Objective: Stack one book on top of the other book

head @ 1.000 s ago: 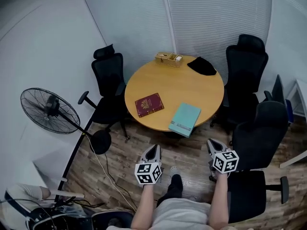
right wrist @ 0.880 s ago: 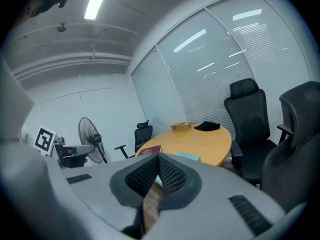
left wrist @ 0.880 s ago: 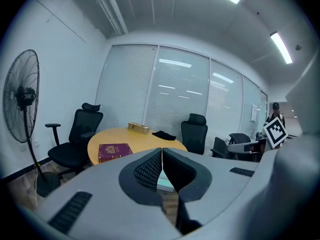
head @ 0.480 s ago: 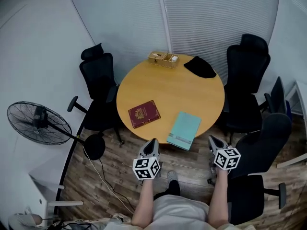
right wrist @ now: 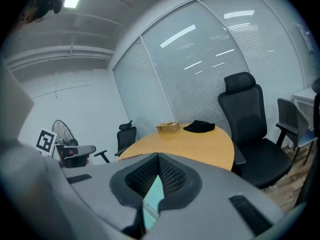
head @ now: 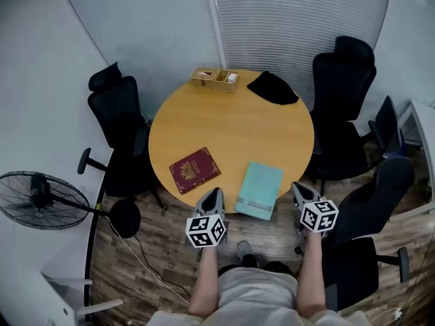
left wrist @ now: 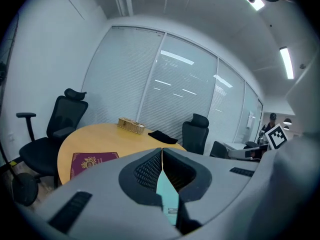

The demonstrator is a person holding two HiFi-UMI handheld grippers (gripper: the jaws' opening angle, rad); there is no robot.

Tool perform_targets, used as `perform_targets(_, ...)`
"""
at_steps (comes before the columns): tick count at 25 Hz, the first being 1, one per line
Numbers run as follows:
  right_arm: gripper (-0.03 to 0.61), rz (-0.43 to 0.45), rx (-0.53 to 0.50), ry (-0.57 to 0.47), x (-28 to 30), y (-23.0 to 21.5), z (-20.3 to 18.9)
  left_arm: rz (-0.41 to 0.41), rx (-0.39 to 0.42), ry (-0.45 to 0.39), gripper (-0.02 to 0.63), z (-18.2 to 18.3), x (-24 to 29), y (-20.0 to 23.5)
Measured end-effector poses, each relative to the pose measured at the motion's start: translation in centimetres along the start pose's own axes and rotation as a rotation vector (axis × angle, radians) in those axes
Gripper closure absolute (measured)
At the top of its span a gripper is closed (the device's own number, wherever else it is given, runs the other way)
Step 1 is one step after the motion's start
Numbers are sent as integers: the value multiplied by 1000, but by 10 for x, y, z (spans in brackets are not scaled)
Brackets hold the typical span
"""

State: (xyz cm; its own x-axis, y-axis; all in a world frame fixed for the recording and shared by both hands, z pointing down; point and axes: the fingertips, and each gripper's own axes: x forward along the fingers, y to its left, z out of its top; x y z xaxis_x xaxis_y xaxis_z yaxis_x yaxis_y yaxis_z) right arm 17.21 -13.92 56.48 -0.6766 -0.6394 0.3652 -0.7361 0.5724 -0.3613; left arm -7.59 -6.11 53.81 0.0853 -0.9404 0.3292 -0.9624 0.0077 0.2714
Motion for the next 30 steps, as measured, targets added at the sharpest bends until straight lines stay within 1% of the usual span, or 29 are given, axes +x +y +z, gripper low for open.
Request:
perform_targets(5, 560, -22, -20, 28, 16, 6, -7, -29, -14, 22, 584, -2, 20, 11)
perform_targets(10, 559, -24, -20, 53, 30, 3, -8, -44, -22, 34, 584, -2, 36, 10)
perform_targets(15, 559, -14, -22, 58, 48, 4, -5, -64, 9, 67, 584, -5, 50, 5)
perform_targets(19, 558, -54, -54, 77, 51, -1, -5, -94, 11, 76, 584, -2, 58, 1)
perform_targets(24, 557, -81, -50, 84, 41, -14, -8, -116, 36, 97, 583, -4, 65, -7)
perform_targets(25, 554, -85, -51, 89, 39, -16, -8, -117, 38, 101, 583, -5, 65, -8)
perform_targets(27, 504, -88, -45, 89, 34, -20, -8, -115, 42, 101, 580, -5, 66, -8)
perform_targets(28, 503, -89, -35, 81, 32, -21, -8, -112, 40, 99, 574, -5, 66, -8)
perform_targets(29, 502, -91, -18, 69, 28, -21, -10, -110, 35, 98, 554, -6, 65, -7)
perform_targets(30, 487, -93, 3, 58, 25, -21, -13, -110, 30, 100, 500, -8, 63, -7)
